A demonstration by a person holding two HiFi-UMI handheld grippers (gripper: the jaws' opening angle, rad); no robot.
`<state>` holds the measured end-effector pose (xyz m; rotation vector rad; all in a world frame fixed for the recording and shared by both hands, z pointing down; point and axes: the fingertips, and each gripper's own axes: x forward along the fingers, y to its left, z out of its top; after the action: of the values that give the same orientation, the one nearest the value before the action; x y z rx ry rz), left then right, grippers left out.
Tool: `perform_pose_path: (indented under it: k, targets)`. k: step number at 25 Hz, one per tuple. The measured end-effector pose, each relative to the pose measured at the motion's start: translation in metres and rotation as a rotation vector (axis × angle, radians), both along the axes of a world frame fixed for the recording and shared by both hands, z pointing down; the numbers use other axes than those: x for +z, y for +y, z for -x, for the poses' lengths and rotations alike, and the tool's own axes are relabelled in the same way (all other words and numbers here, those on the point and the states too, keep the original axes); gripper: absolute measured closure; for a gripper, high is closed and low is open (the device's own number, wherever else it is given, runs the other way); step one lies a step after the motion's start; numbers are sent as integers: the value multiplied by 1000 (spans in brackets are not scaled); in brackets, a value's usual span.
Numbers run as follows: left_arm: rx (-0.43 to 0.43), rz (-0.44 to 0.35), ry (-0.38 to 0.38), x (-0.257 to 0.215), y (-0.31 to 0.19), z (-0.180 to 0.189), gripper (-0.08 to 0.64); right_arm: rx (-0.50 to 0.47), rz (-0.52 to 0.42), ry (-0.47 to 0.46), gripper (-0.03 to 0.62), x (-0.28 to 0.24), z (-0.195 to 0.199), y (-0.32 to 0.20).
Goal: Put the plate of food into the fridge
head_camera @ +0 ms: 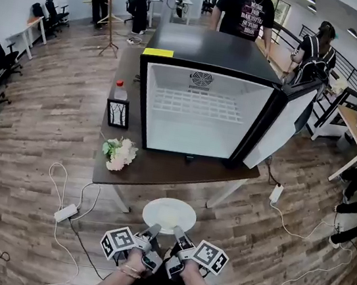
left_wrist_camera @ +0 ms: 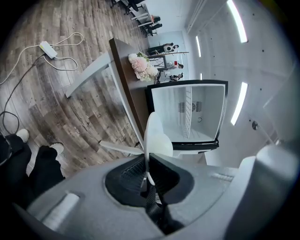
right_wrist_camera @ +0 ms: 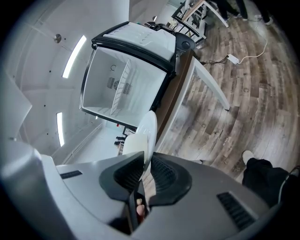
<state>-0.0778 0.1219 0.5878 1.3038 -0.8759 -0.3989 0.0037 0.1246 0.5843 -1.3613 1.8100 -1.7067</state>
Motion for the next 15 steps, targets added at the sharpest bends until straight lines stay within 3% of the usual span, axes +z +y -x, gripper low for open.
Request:
perform_pose_path:
  k: [15]
  targets:
    - [-83, 0, 12, 0, -64, -67, 537, -82, -4, 8, 540, -1, -66, -70]
